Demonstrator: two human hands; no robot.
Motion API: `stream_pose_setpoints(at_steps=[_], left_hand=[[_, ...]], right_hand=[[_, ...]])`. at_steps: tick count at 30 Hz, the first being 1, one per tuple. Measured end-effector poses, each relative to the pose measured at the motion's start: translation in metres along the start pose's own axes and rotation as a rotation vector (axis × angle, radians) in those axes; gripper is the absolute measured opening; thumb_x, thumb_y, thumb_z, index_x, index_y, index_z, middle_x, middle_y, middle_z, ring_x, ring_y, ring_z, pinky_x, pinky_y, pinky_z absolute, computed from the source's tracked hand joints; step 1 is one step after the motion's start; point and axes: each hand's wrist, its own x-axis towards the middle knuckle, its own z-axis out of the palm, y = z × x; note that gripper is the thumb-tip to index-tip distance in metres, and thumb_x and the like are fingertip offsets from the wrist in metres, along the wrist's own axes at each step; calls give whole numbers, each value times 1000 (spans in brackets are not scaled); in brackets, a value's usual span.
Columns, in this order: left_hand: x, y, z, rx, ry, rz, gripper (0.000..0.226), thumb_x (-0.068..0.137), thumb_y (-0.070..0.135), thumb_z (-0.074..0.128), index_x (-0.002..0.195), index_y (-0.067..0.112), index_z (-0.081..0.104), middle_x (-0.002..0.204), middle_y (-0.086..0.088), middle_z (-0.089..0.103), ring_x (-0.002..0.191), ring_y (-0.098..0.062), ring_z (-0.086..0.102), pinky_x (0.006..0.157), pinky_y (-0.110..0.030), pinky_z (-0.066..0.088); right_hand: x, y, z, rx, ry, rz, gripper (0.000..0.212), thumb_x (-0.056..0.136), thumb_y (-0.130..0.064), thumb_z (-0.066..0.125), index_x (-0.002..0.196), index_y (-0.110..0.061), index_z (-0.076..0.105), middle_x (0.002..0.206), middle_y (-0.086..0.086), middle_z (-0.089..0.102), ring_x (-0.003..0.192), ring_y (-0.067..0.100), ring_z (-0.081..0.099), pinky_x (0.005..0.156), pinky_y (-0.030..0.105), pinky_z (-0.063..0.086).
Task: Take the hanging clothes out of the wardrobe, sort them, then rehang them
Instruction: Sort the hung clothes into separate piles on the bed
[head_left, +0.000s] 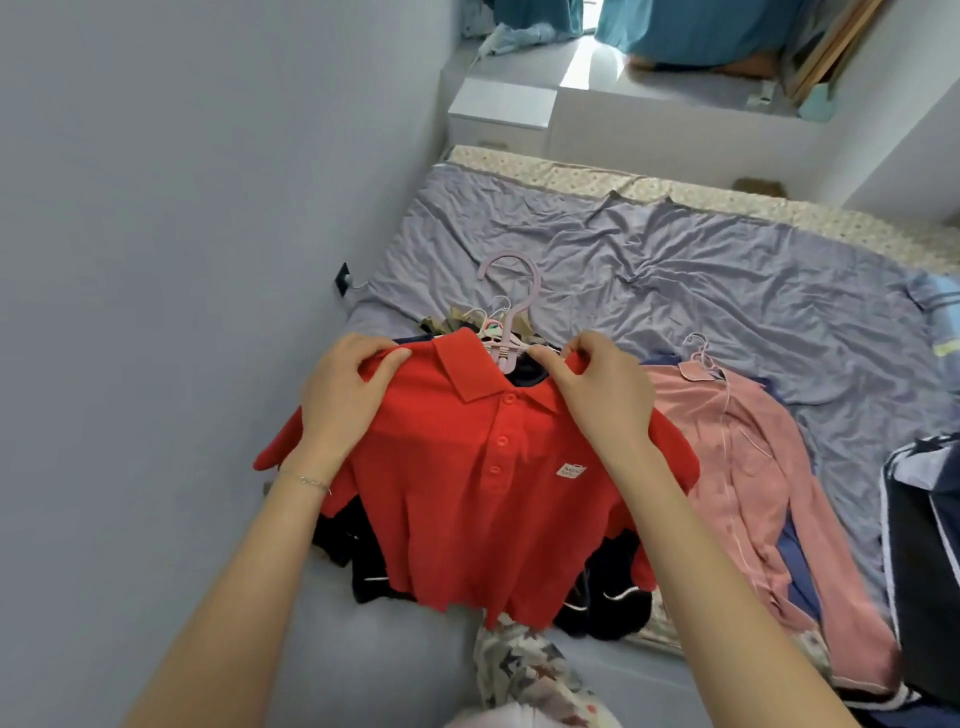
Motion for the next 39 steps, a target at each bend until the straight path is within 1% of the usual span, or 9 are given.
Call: stream_pose_setpoints(at_steps=[4,8,14,17,19,23,26,32,39], left_hand=[[51,-38,50,-24,-80,-88,15,92,38,63,90,25,70,88,16,60,90,-4,54,79,-7,34],[96,-74,105,-14,-154,-201,22,93,36,62,94,17,72,94,2,66,95,-14,56,91,-32,44],[150,-124,175,124,-230,-299,25,96,37,57,97,15,69,102,-5,65,102,-26,56,94,-48,42],[174,-149,212,217,-269,-307,27,98,37,52,99,13,66,104,-7,65,102,-30,56,93,-48,41],[187,-169,239,250,-294,-310,27,99,36,51,99,12,64,104,-8,65,102,-31,55,90,-46,38],[196,-208,283,257,-370,-338,27,99,36,50,108,13,62,111,-9,62,107,-32,52,90,-48,38],[193,-231,299,283,-413,-325,31,99,35,50,121,15,60,117,-10,60,113,-31,51,96,-48,37],[176,-227,288,154,-395,-213,40,97,22,54,136,18,53,141,-2,52,135,-21,42,116,-51,23],[151,-162,236,22,-389,-55,41,97,21,54,138,23,52,148,3,45,142,-15,34,119,-47,15]], right_hand=[[66,20,55,27,-132,26,44,80,-66,61,76,-23,55,65,-13,52,71,15,51,54,27,29],[127,46,109,38,-281,65,43,84,-60,62,81,-17,56,101,-4,72,91,21,64,74,36,48],[192,80,185,-1,-387,110,40,89,-53,60,91,-13,61,97,1,70,90,23,62,75,39,48],[215,100,226,-35,-421,149,39,90,-53,57,90,-14,61,80,-2,63,83,24,61,65,35,41],[228,117,256,-50,-444,184,39,91,-54,56,90,-15,61,77,-4,58,84,24,61,65,35,41],[243,148,307,-101,-466,208,39,92,-53,54,99,-16,62,92,0,66,94,25,62,79,40,49],[247,160,333,-155,-481,207,36,94,-47,53,110,-16,62,110,6,67,106,29,60,87,43,46],[221,158,323,-112,-412,174,43,93,-31,60,132,-15,55,131,8,59,123,31,50,98,46,39],[151,111,241,71,-261,156,51,91,-16,62,141,-11,49,140,6,54,131,25,46,112,42,33]])
